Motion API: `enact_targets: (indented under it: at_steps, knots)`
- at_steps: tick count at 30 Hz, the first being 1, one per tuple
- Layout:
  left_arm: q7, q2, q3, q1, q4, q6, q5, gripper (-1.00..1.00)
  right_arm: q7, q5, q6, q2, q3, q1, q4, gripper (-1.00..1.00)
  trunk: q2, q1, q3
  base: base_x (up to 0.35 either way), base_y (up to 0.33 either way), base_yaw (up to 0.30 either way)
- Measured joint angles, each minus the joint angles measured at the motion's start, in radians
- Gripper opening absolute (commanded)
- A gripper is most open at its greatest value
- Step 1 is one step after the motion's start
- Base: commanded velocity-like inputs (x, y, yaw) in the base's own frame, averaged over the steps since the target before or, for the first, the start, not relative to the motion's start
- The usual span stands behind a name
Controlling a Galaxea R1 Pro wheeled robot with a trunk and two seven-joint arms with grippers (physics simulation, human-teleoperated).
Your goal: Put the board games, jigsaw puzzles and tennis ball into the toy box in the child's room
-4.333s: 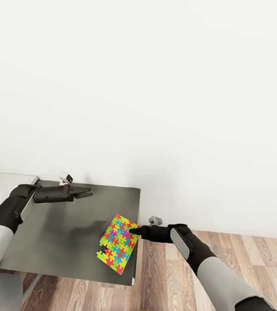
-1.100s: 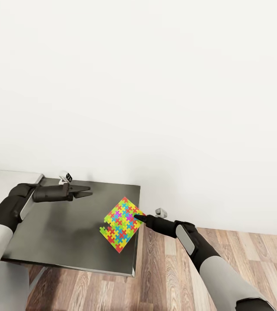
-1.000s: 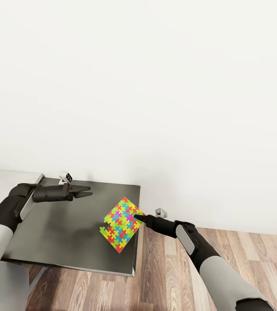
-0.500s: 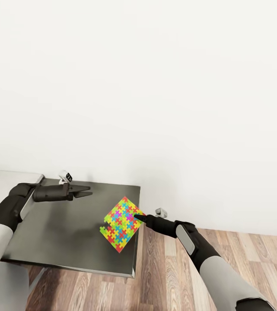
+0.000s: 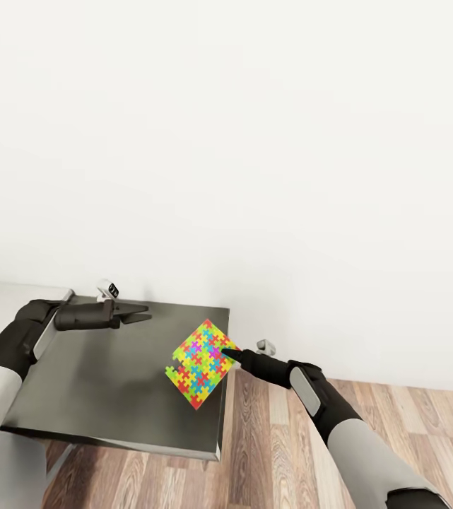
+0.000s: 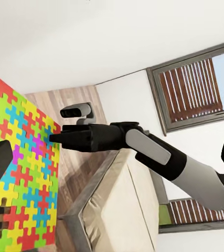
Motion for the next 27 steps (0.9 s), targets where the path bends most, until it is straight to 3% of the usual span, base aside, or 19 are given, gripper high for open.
enact_targets:
  at_steps: [17, 27]
  knots:
    - [0.0, 0.001, 0.001, 0.0, -0.001, -0.001, 0.001, 1.0, -0.007, -0.001, -0.001, 0.001, -0.001, 0.0, 0.003, -1.0, 0.0, 0.0, 0.028, -0.005, 0.0, 0.0]
    - [0.0, 0.002, 0.001, 0.0, -0.001, -0.002, 0.002, 1.0, -0.008, -0.001, -0.001, 0.0, -0.001, 0.0, 0.002, -1.0, 0.0, 0.0, 0.044, -0.222, 0.0, 0.0]
